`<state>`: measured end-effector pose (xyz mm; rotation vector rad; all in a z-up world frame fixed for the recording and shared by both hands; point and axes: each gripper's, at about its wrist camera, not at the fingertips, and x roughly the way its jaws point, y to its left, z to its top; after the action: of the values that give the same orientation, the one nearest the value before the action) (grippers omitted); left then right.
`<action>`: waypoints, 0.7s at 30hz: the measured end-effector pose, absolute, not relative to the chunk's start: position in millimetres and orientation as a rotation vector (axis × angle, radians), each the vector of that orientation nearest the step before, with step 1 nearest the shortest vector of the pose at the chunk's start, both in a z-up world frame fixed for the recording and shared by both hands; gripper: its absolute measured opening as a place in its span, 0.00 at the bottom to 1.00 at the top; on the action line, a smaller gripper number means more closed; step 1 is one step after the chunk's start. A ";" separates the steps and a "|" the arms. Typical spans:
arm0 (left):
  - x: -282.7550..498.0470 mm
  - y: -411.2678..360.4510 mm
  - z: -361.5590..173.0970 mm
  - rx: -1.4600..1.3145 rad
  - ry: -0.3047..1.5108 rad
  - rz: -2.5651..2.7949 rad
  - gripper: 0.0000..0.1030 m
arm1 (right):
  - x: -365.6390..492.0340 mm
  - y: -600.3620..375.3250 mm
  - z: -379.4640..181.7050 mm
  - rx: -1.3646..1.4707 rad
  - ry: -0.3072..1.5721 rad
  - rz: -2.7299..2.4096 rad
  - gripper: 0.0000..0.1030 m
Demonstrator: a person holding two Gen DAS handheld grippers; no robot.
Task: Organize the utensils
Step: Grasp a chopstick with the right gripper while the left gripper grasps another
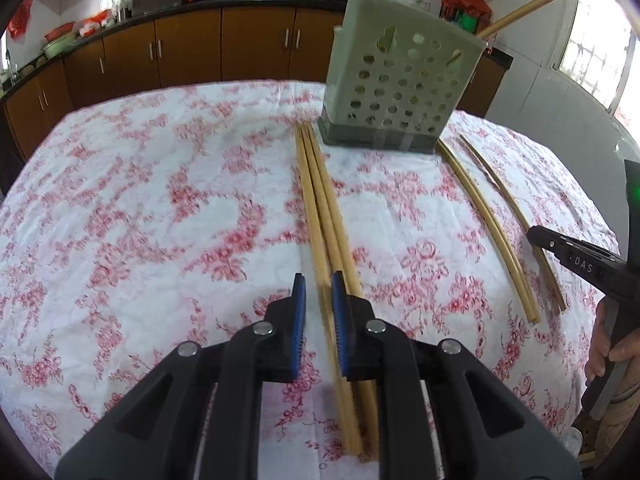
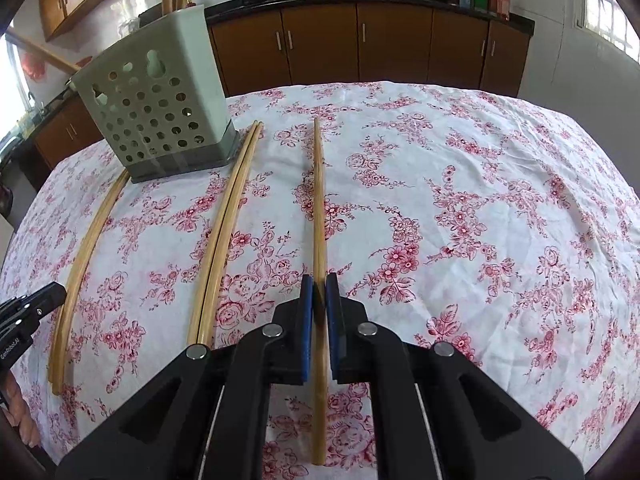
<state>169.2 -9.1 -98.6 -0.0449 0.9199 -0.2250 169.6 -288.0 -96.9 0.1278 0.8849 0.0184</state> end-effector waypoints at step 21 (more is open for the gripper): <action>217.1 48.5 -96.5 -0.107 0.897 -0.051 0.09 | 183.7 -306.9 -99.0 0.141 0.848 -0.047 0.08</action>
<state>217.1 48.5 -96.5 -0.1065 0.8970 -0.0506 183.7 -306.9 -99.0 0.1415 0.8483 -0.0469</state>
